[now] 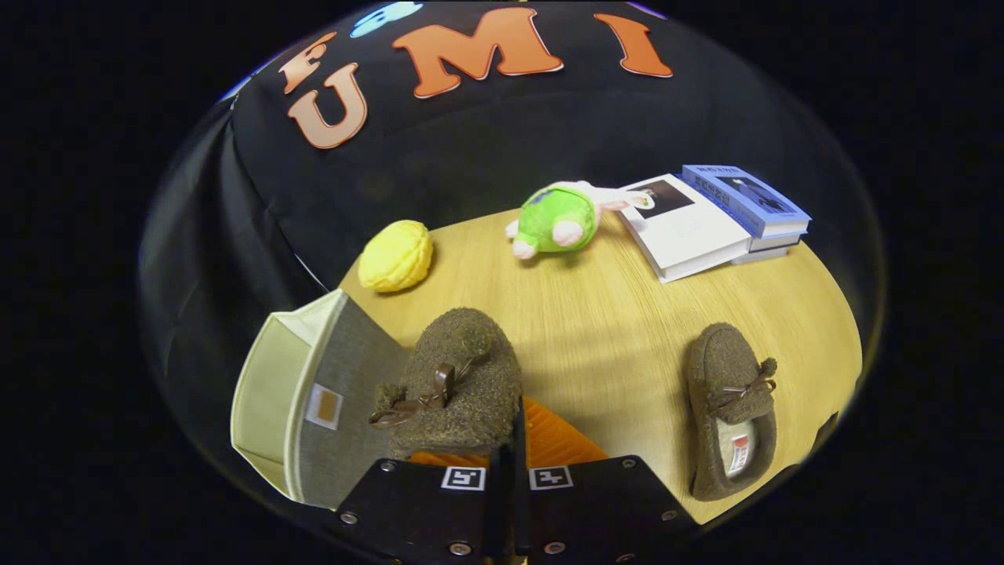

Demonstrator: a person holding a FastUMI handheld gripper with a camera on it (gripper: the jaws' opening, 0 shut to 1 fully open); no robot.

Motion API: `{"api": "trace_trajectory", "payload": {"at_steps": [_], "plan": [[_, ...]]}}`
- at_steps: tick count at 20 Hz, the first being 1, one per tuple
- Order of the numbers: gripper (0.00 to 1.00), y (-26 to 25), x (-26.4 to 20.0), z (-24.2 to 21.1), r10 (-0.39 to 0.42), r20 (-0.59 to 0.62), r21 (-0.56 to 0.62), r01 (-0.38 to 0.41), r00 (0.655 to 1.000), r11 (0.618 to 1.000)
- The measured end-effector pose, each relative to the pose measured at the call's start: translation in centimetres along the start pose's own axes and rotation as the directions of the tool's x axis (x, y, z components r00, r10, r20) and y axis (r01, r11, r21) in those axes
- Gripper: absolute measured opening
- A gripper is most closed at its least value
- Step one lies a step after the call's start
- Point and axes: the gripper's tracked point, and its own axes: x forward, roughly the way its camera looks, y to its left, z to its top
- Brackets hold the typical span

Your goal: Open the storage box then place both shoes into the box .Put the left shoe in first, then the right shoe, with the right side of both shoes facing outward in a uniform manner.

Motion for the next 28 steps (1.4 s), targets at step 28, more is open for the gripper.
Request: {"api": "trace_trajectory", "payload": {"at_steps": [28], "plan": [[0.17, 23.6, 5.3, -3.5, 0.139, -0.2, -0.051, -0.152, 0.97, 0.987]]}}
